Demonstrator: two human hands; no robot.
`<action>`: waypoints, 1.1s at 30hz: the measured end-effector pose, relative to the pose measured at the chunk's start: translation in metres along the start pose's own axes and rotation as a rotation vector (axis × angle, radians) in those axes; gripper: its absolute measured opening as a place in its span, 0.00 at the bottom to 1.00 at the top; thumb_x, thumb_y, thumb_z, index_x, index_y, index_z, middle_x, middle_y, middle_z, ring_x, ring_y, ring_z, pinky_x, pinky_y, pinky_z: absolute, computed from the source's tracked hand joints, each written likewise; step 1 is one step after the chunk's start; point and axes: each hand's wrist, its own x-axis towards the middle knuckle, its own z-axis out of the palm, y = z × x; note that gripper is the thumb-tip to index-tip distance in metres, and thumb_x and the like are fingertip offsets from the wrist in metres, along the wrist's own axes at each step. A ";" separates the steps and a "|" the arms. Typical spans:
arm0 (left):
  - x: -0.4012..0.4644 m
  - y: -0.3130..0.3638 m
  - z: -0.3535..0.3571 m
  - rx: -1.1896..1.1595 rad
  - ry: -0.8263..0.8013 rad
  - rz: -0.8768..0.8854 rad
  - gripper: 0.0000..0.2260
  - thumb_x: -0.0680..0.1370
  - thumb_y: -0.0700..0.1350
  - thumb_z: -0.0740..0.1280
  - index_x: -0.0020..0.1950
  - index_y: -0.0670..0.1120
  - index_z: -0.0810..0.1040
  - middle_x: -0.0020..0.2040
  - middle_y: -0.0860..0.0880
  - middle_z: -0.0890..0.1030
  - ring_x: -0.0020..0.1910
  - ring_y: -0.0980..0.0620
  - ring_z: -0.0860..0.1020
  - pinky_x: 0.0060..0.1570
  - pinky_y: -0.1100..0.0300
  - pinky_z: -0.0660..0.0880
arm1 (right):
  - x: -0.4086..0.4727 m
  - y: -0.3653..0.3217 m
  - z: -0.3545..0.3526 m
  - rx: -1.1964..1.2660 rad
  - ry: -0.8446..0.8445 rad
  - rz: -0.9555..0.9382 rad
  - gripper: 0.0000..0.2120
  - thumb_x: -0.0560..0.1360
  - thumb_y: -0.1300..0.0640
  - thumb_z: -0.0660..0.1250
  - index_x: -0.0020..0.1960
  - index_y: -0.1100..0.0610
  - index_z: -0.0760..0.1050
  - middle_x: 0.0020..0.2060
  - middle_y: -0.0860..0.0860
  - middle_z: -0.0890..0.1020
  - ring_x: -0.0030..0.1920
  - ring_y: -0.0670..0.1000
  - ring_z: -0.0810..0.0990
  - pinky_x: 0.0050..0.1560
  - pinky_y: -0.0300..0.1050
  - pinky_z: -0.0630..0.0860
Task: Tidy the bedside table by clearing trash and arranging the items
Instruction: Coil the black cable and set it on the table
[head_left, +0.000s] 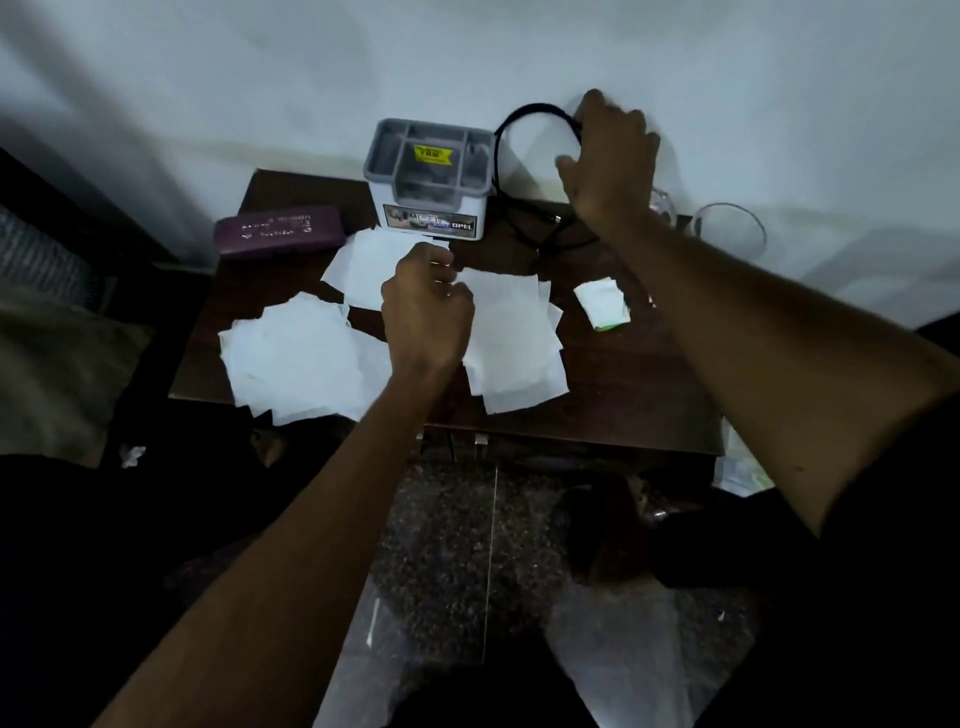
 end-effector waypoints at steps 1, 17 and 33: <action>0.002 0.002 0.001 0.003 -0.008 -0.010 0.15 0.75 0.36 0.68 0.61 0.43 0.83 0.52 0.46 0.87 0.53 0.47 0.85 0.55 0.50 0.82 | -0.001 -0.003 0.004 -0.004 0.011 -0.008 0.17 0.82 0.55 0.69 0.68 0.58 0.72 0.62 0.57 0.82 0.66 0.62 0.77 0.63 0.57 0.72; 0.064 0.137 -0.050 -0.039 -0.231 0.546 0.30 0.77 0.46 0.75 0.79 0.46 0.72 0.73 0.53 0.75 0.72 0.51 0.77 0.73 0.60 0.74 | -0.036 -0.008 -0.154 0.425 0.278 -0.234 0.16 0.80 0.53 0.61 0.44 0.60 0.83 0.39 0.51 0.88 0.35 0.47 0.87 0.44 0.53 0.84; 0.007 0.153 -0.138 -0.701 -0.552 0.291 0.09 0.87 0.42 0.62 0.58 0.42 0.82 0.43 0.48 0.87 0.47 0.46 0.88 0.53 0.55 0.80 | -0.089 -0.001 -0.225 0.861 0.330 -0.111 0.19 0.86 0.53 0.55 0.57 0.62 0.81 0.44 0.52 0.89 0.38 0.49 0.89 0.38 0.47 0.86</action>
